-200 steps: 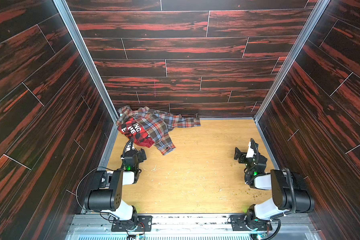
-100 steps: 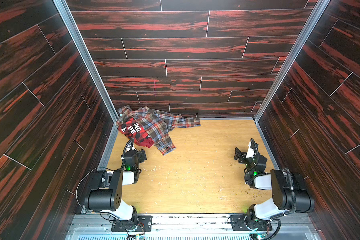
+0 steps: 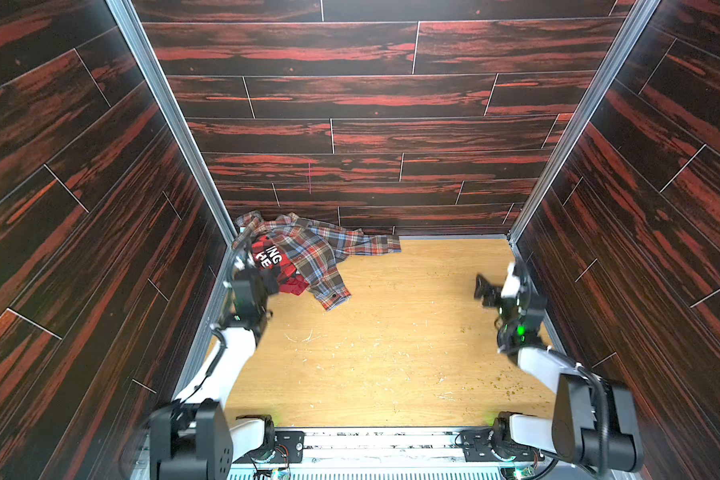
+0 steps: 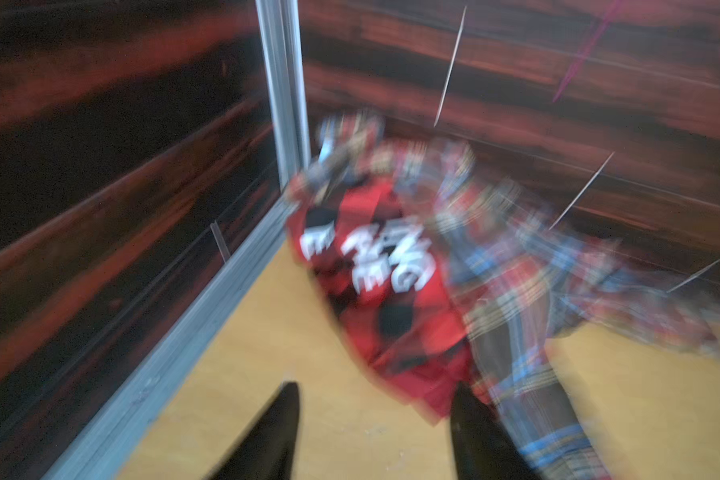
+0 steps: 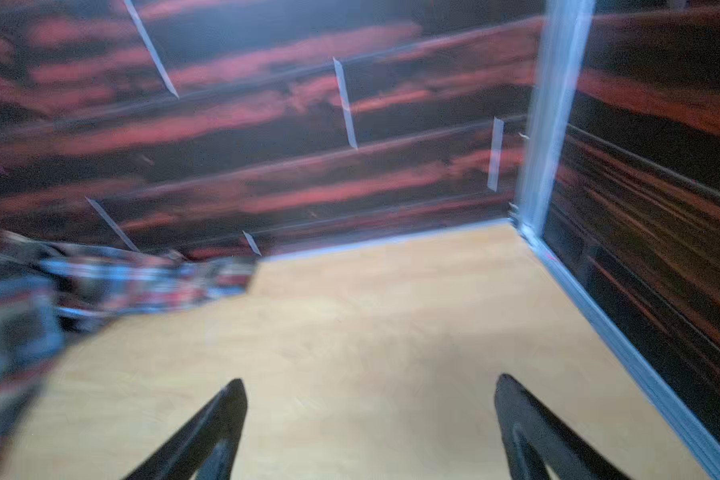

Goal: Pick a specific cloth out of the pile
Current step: 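Reach the left gripper into the clothes pile while the right gripper moves toward center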

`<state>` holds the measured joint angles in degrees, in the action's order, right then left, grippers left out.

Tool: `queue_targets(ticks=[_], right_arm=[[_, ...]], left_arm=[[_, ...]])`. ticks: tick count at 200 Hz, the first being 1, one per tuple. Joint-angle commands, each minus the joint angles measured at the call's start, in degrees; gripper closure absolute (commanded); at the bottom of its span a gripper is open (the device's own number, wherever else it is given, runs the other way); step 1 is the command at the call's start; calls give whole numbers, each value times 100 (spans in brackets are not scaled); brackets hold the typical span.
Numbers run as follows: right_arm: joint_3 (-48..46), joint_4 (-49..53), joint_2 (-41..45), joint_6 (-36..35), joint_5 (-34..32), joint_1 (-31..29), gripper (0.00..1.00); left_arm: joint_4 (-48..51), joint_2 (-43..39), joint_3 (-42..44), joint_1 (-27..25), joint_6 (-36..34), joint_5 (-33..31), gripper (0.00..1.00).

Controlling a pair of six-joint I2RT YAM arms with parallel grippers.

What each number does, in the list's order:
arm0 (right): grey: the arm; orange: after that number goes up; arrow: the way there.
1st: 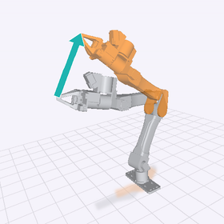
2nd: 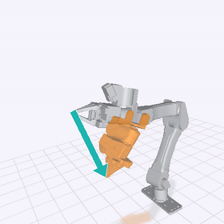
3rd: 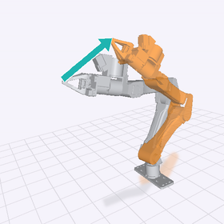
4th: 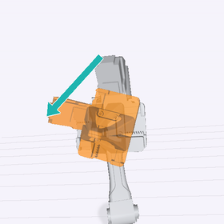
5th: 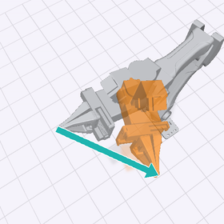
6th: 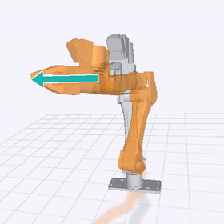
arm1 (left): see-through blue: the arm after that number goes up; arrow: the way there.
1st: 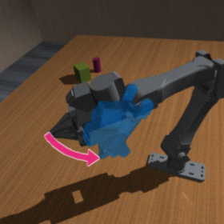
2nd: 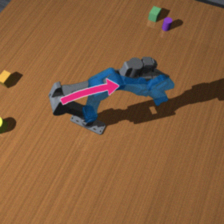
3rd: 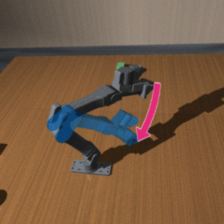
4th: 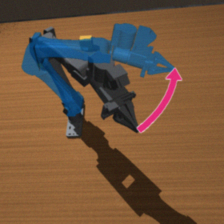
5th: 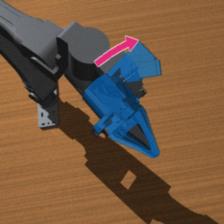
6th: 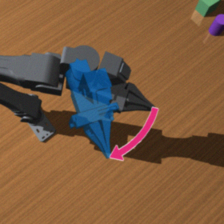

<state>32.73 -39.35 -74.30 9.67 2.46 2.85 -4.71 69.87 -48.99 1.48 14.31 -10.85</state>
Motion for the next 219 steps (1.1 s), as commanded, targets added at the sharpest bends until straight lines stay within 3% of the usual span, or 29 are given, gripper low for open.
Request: queue_targets(ticks=[1, 18, 29, 58, 95, 138, 219], right_arm=[[899, 1711, -75, 100, 489, -735, 6], [1460, 2223, -215, -496, 525, -1473, 6], [1737, 2355, -297, -499, 689, -1753, 6], [2245, 2309, -650, -28, 1972, -2161, 6], [2589, 2550, -1098, -133, 2077, -3075, 6], [2393, 2312, -1166, 195, 2316, -3300, 6], [2467, 2987, -1140, -607, 1981, -3295, 6]], left_arm=[[2049, 247, -172, -40, 908, 600, 52], [2106, 529, -233, -81, 1387, 1060, 65], [2030, 763, -313, -143, 1575, 1334, 70], [2016, 1444, -701, -323, 1722, 1336, 71], [2075, 2512, -1468, -341, 1827, 1067, 72], [2283, 3632, -2257, -416, 1910, 743, 73], [2255, 4790, -3067, -536, 1857, 398, 73]])
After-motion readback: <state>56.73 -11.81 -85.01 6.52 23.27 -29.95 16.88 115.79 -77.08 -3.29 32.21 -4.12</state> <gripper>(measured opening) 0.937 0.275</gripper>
